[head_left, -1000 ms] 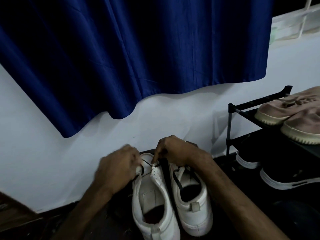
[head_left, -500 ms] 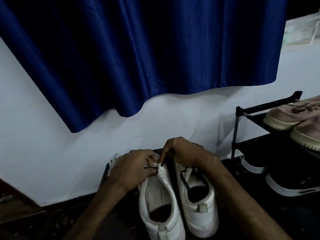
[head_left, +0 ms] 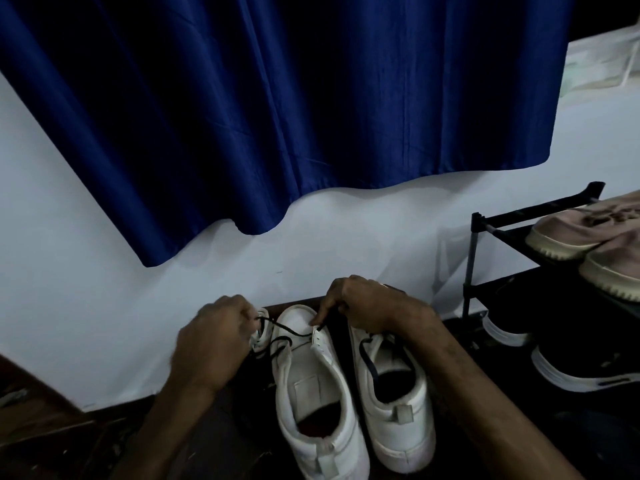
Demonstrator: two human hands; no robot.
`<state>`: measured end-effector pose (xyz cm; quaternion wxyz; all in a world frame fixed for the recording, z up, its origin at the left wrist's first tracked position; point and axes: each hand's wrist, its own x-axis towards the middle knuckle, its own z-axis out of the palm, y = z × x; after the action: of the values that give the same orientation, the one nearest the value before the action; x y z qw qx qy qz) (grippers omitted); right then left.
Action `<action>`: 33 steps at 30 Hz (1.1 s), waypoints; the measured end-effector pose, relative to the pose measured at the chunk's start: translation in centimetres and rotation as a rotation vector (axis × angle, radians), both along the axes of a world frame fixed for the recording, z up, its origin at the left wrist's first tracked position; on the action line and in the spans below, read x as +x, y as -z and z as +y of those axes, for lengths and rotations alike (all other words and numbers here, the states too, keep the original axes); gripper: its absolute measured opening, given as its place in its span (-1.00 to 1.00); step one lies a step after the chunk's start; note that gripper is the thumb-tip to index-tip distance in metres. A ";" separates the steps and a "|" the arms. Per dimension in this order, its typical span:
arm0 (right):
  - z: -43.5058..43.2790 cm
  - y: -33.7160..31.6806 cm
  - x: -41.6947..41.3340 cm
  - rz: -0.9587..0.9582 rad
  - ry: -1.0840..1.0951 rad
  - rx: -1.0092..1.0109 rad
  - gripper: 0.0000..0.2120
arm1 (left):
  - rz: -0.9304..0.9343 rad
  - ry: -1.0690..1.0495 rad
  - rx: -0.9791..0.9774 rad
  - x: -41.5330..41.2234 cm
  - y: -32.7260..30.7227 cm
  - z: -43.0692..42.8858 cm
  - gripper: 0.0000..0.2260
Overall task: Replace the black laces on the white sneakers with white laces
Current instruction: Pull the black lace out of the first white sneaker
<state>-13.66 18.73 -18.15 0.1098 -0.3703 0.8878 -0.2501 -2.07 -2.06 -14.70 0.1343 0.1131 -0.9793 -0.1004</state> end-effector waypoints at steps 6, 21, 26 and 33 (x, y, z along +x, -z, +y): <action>0.1 -0.3 0.3 0.006 -0.002 -0.006 -0.45 | -0.204 0.300 0.078 -1.3 0.1 3.3 -0.85; 0.4 -1.1 1.1 -0.010 0.018 0.064 -0.51 | 0.590 -0.180 0.485 -0.1 -0.5 -1.0 -0.94; 0.5 -1.1 1.0 -0.016 0.011 0.054 -0.49 | 0.697 -0.235 0.571 0.8 -0.3 -1.9 -0.95; 0.0 -0.9 0.5 -0.004 -0.010 0.076 -0.45 | 0.216 0.115 0.304 1.6 -0.1 -0.8 -0.75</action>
<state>-13.16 18.77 -17.24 0.1268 -0.3697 0.8947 -0.2165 -0.43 -2.84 -14.65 0.2139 0.0647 -0.9377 -0.2660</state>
